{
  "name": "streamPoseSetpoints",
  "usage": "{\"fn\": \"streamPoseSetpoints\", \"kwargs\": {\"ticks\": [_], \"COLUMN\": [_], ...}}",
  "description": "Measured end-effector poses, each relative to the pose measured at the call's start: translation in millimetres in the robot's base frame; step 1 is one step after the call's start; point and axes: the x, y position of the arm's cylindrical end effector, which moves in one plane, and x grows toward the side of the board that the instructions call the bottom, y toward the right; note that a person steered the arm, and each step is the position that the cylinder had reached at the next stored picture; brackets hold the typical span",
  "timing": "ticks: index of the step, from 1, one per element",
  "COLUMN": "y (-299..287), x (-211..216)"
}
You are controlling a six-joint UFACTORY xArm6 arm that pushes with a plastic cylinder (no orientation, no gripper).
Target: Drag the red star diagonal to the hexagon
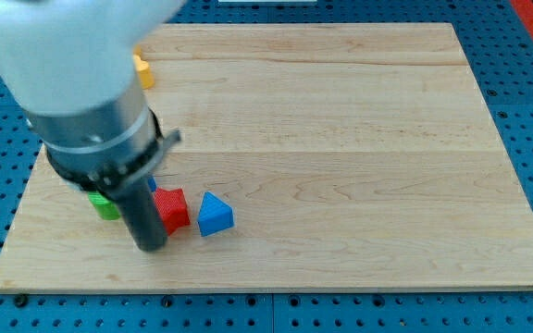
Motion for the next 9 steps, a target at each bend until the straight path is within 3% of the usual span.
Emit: {"fn": "streamPoseSetpoints", "kwargs": {"ticks": [2,5,7,9], "y": [8.2,8.6,53.8,54.0], "x": [-37.1,-10.6,-38.1,-54.6]}}
